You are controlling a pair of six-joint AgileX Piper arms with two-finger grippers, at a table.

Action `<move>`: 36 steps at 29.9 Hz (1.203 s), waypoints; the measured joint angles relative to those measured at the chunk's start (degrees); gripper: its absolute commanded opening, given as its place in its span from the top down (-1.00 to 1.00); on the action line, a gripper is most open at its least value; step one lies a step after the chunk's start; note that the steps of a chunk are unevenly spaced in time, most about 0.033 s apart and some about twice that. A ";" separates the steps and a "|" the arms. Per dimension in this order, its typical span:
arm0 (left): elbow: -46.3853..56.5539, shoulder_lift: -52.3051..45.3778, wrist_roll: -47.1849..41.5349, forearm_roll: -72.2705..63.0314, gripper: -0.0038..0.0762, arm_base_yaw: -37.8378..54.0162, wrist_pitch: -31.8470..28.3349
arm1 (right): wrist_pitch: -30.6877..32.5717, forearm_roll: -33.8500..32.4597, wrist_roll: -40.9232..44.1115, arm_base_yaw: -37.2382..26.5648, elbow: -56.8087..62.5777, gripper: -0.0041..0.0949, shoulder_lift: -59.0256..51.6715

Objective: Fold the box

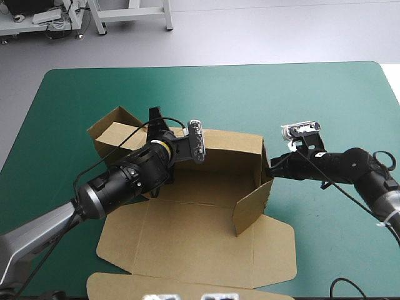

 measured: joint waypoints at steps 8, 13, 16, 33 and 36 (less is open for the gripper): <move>0.30 -0.06 2.54 -0.46 0.93 0.06 -0.40 | -0.29 -2.19 -3.41 0.00 1.14 0.95 -5.73; 0.30 0.61 4.54 -0.35 0.93 0.08 -0.67 | 1.47 -3.46 -3.83 0.00 1.14 0.95 -9.74; 0.30 1.16 4.65 0.04 0.93 0.08 -1.07 | 4.91 -5.13 -3.83 0.00 1.14 0.95 -10.64; -0.37 3.80 6.46 2.73 0.92 0.29 -3.23 | 2.13 2.47 -16.65 0.00 7.80 0.60 -10.61; -0.37 3.84 7.05 2.84 0.92 0.29 -3.54 | 5.87 2.42 -18.13 0.00 7.80 0.06 -10.93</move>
